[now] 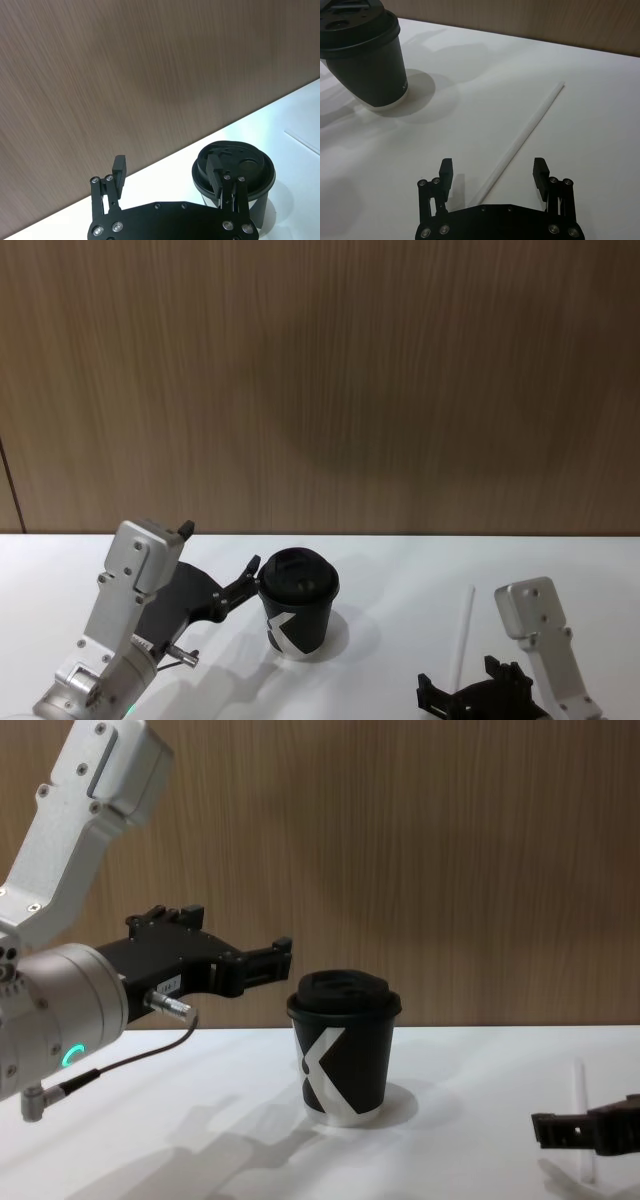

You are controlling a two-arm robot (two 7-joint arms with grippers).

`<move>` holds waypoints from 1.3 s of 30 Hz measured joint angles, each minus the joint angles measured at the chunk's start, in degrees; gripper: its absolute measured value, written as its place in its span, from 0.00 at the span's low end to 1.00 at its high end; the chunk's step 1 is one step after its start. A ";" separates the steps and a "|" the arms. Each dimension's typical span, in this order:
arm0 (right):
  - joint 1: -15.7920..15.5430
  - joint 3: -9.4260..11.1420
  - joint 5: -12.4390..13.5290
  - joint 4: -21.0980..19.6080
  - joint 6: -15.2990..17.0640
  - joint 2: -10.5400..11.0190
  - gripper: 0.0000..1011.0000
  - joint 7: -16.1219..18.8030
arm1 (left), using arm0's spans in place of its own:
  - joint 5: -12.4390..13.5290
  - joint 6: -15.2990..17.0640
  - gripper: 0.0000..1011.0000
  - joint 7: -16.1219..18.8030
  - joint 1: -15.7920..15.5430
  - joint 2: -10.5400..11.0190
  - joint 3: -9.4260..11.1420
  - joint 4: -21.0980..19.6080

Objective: Pick up the straw with one hand, pass it to the other hand, and insert it into the cup.

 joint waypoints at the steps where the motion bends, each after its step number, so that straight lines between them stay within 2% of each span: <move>1: 0.19 0.00 0.01 0.11 0.28 -0.19 0.99 -0.01 | 0.00 0.00 0.99 0.00 0.00 0.00 0.00 0.00; 19: 1.64 -0.04 -0.12 0.65 3.41 -1.29 0.99 0.67 | 0.00 0.00 0.99 0.00 0.00 0.00 0.00 0.00; 39: 2.40 1.08 0.01 0.63 8.03 -3.40 0.99 0.58 | 0.00 0.00 0.99 0.00 0.00 0.00 0.00 0.00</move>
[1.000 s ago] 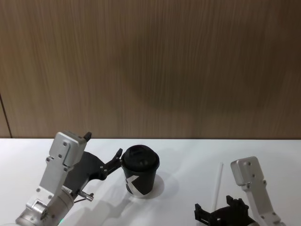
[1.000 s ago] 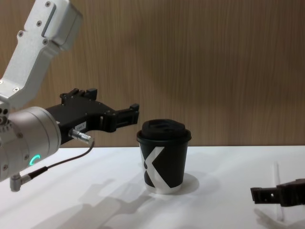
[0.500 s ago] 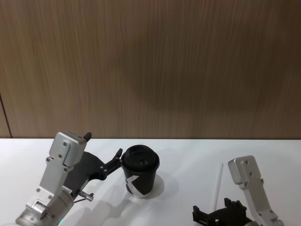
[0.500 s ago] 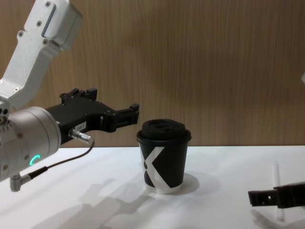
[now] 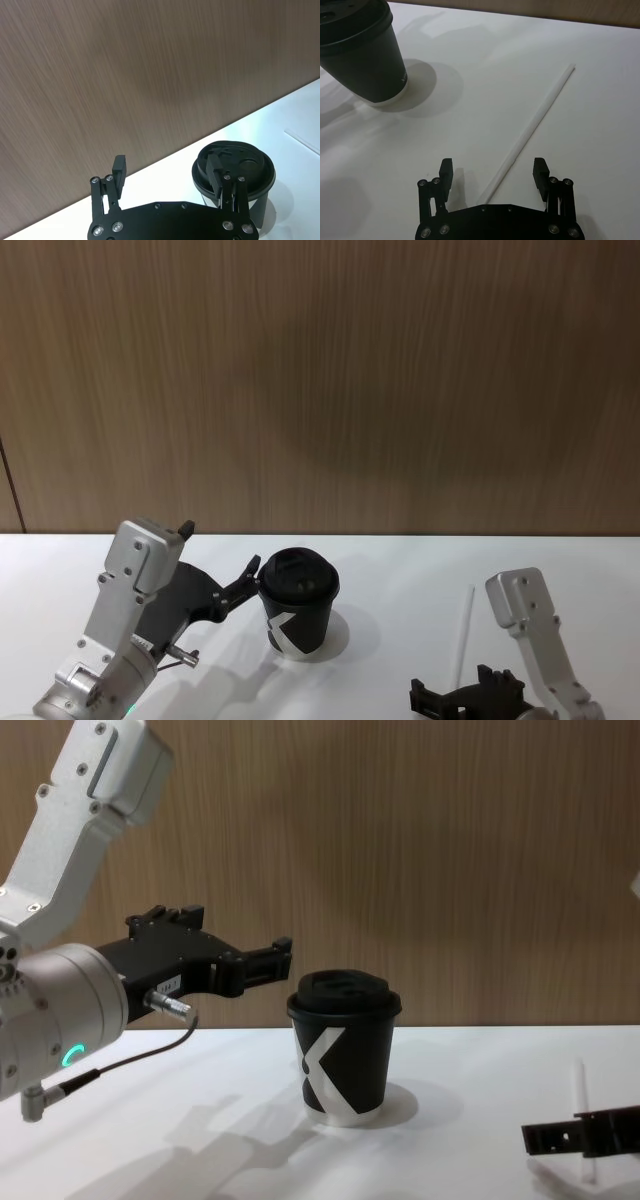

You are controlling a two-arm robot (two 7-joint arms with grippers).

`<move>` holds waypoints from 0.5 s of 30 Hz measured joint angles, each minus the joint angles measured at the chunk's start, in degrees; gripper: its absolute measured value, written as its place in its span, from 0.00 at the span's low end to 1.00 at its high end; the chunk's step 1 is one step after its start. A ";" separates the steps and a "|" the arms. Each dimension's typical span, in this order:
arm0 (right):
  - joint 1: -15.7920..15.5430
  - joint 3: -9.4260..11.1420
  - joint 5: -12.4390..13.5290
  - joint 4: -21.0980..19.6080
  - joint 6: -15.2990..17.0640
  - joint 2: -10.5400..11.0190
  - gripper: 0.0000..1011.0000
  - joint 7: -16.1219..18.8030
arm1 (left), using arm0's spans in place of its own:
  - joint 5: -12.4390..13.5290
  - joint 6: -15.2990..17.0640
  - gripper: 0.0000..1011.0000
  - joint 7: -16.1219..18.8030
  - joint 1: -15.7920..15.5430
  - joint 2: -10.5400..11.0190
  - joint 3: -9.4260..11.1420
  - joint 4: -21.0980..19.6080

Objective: Pick up the straw with one hand, pass it to the other hand, and insert it into the cup.

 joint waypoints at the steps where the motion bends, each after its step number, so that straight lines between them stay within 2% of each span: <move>1: 0.02 0.05 0.01 0.01 0.10 -0.05 0.99 0.00 | 0.00 0.00 0.99 0.00 0.00 0.00 0.00 0.00; 15: 0.21 0.49 -0.13 0.38 1.75 -1.03 0.99 0.06 | 0.00 0.00 0.99 0.00 0.00 0.00 0.00 0.00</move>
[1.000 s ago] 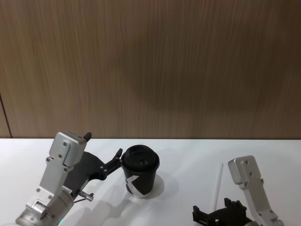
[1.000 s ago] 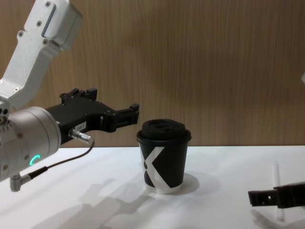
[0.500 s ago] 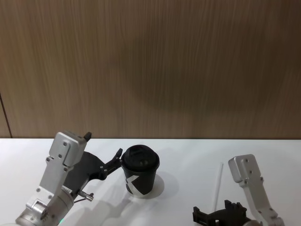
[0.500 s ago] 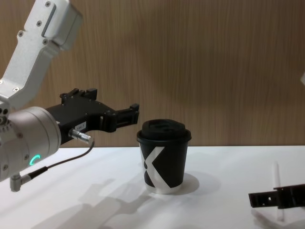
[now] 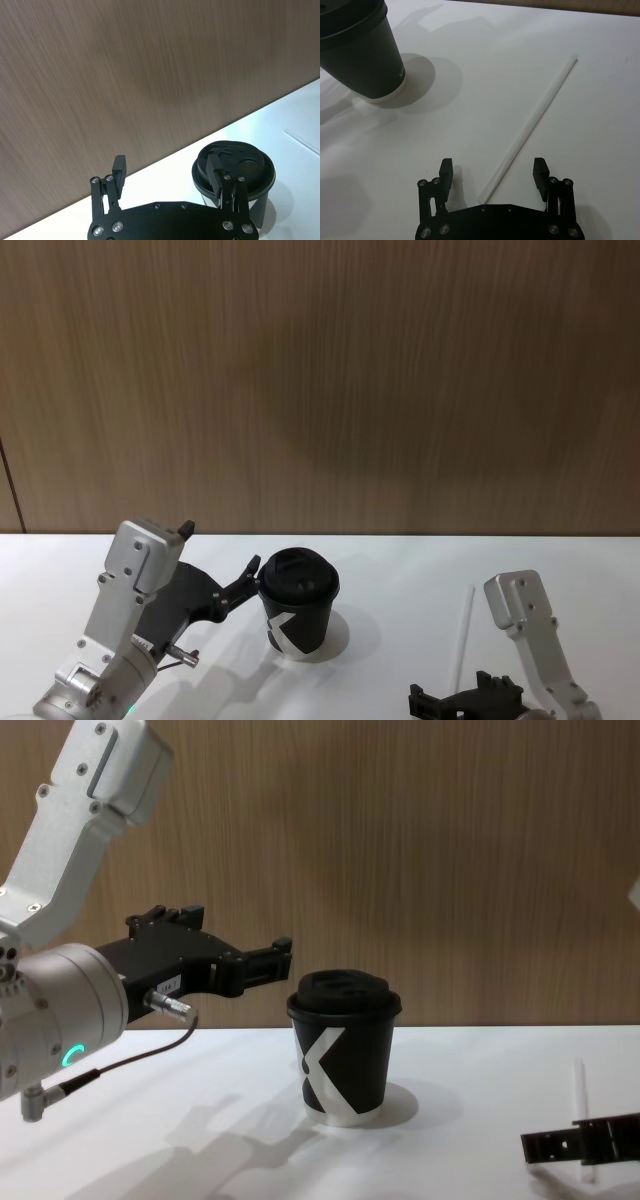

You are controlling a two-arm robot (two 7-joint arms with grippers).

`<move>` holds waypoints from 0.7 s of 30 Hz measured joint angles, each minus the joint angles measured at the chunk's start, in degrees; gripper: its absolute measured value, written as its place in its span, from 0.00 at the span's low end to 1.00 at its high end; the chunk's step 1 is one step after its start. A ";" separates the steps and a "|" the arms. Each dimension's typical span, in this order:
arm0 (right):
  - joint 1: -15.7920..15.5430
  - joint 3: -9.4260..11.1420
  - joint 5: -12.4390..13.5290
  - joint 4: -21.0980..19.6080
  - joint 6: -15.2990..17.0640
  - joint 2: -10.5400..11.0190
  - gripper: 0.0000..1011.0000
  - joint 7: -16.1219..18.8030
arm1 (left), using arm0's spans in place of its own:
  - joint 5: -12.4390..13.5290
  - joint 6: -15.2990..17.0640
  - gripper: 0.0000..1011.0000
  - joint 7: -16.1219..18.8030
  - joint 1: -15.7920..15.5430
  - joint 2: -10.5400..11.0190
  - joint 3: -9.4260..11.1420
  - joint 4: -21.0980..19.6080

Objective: Pick up the straw with one hand, pass it to the other hand, and insert it into the cup.

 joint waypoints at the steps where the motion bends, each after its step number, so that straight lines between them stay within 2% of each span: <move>1: 0.00 0.01 -0.03 0.03 0.04 -0.02 0.99 0.00 | 0.00 0.00 0.99 0.00 0.00 0.00 0.00 0.00; 11: 0.23 0.28 -0.39 0.50 0.65 -0.67 0.98 0.05 | 0.00 0.00 0.99 0.00 0.00 0.00 0.00 0.00; 21: 0.40 0.45 -0.57 0.76 0.90 -1.07 0.75 0.06 | 0.00 0.00 0.99 0.00 0.00 0.00 0.00 0.00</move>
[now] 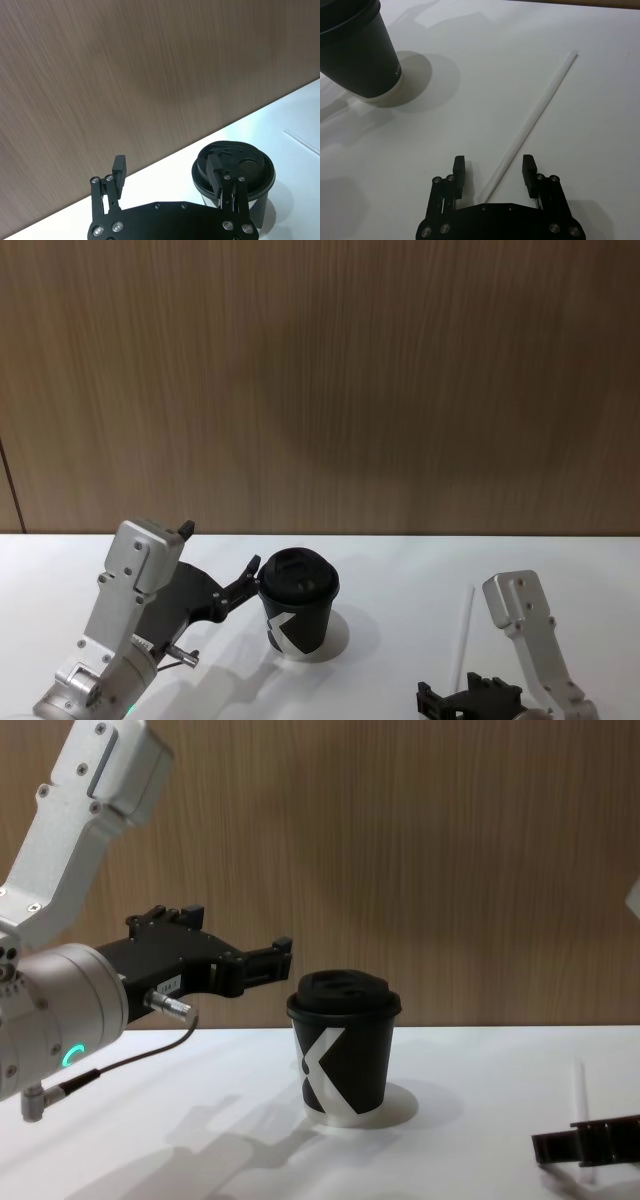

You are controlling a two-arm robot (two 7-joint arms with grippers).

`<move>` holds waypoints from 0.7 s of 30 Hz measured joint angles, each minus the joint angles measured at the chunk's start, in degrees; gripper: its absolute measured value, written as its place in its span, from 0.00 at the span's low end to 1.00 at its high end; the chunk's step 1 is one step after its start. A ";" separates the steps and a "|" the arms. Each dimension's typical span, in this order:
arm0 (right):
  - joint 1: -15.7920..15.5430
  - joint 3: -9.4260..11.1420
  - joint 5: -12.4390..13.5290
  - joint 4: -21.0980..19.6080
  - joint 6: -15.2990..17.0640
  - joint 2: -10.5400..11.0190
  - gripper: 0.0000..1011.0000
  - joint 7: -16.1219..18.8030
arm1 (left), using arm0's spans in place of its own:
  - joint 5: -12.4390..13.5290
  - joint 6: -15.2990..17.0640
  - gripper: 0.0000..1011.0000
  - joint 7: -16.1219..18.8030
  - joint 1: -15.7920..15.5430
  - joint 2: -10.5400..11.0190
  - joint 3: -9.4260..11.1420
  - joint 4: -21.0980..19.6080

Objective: Pick up the straw with one hand, pass it to the other hand, and insert it into the cup.

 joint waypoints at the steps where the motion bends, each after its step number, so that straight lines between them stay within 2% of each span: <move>1: 0.01 0.02 -0.02 0.02 0.03 -0.03 0.70 0.00 | 0.00 0.00 0.99 0.00 0.00 0.00 0.00 0.00; 4: 0.03 0.04 -0.05 0.07 0.07 -0.10 0.64 0.00 | 0.00 0.00 0.99 0.00 0.00 0.00 0.00 0.00; 14: 0.08 0.08 -0.12 0.15 0.24 -0.22 0.30 0.00 | 0.00 0.00 0.99 0.00 0.00 0.01 0.00 0.00; 15: 0.08 0.08 -0.12 0.15 0.24 -0.22 0.30 0.00 | 0.00 0.00 0.99 0.00 0.00 0.01 0.00 0.00; 16: 0.08 0.10 -0.14 0.16 0.30 -0.23 0.22 0.00 | 0.00 0.00 0.99 0.00 0.00 0.00 0.00 0.00; 18: 0.10 0.11 -0.14 0.18 0.37 -0.25 0.19 0.00 | 0.00 0.00 0.99 0.00 0.00 0.00 0.00 0.00; 20: 0.10 0.12 -0.15 0.19 0.37 -0.25 0.09 0.01 | 0.00 0.00 0.99 0.00 0.00 0.00 0.00 0.00; 21: 0.10 0.12 -0.15 0.19 0.37 -0.26 0.08 0.01 | 0.00 0.00 0.99 0.00 0.00 0.00 0.00 0.00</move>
